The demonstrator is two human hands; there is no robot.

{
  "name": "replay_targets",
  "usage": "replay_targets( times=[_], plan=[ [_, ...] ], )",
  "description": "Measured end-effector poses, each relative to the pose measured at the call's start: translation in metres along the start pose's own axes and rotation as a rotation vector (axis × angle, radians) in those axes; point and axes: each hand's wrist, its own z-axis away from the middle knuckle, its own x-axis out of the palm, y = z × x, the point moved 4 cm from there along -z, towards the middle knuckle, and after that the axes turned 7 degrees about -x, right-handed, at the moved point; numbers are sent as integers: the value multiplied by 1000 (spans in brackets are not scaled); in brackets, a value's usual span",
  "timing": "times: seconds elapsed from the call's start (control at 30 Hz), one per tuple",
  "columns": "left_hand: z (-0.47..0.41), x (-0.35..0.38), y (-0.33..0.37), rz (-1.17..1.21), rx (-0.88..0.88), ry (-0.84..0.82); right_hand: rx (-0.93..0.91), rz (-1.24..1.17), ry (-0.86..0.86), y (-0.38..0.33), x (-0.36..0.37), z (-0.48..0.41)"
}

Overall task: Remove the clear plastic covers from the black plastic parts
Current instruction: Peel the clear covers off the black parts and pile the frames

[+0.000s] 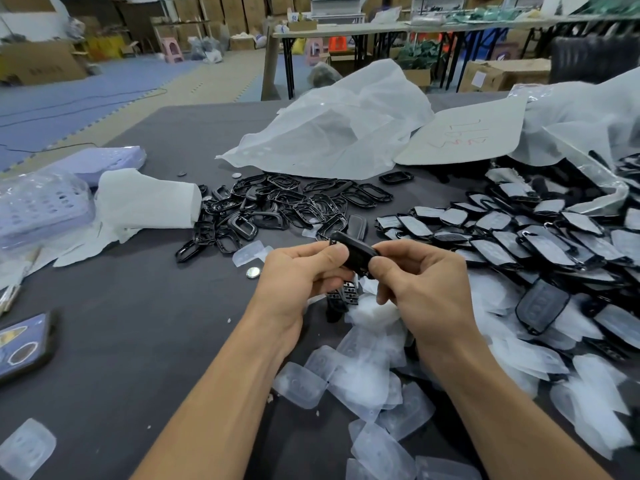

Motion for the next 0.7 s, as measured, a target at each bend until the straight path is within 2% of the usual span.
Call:
replay_targets(
  times=[0.23,0.3,0.4,0.57,0.7],
  plan=[
    [4,6,-3,111,16,32,83,-146,21,0,2,3],
    [6,5,-2,39,51,34,95,-174,24,0,1,4],
    [9,2,1,-123,95,32,76,-106,-7,-1,3,5],
    [10,-2,3,-65,-20,19,37,89,-77,-3,4,6],
    [10,-4,5,66,-25,22,-28,221,-132,-7,7,11]
  ],
)
